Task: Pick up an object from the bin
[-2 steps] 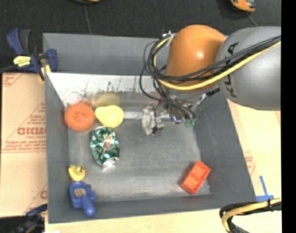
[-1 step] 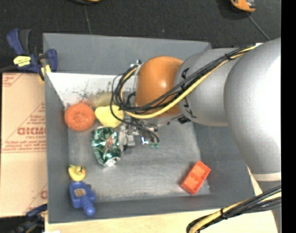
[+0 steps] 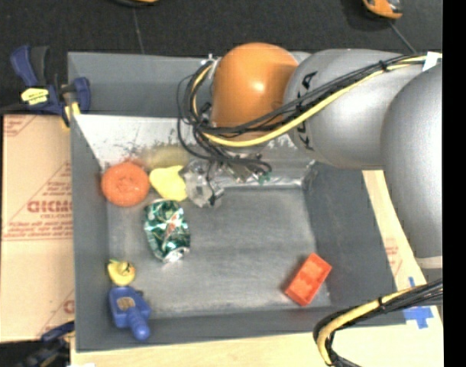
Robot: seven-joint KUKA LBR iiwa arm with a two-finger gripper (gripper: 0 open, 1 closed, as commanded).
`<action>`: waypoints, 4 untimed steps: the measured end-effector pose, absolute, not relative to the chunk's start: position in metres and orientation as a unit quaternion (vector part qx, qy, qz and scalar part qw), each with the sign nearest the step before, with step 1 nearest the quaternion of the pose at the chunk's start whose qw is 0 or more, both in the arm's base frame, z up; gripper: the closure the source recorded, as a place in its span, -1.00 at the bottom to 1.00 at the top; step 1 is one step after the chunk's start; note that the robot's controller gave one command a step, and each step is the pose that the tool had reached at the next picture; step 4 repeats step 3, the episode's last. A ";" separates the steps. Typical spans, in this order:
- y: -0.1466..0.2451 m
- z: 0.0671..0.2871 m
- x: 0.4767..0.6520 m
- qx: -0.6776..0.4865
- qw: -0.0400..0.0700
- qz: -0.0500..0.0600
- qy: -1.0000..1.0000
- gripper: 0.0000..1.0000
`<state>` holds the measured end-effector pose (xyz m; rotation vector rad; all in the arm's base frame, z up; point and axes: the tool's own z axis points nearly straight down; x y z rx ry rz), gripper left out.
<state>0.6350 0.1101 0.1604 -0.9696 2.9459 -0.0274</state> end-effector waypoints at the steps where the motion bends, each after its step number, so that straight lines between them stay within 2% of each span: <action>1: 0.110 0.160 0.635 -0.312 0.020 -0.009 0.950 1.00; 2: 0.115 0.133 0.637 -0.434 0.021 -0.013 0.901 1.00; 3: 0.101 0.114 0.616 -0.487 0.019 -0.012 0.873 1.00; 4: 0.101 0.114 0.616 -0.487 0.019 -0.012 0.873 1.00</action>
Offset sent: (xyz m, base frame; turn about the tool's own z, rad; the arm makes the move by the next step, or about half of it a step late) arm 0.0022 0.0129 -0.0832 -0.7344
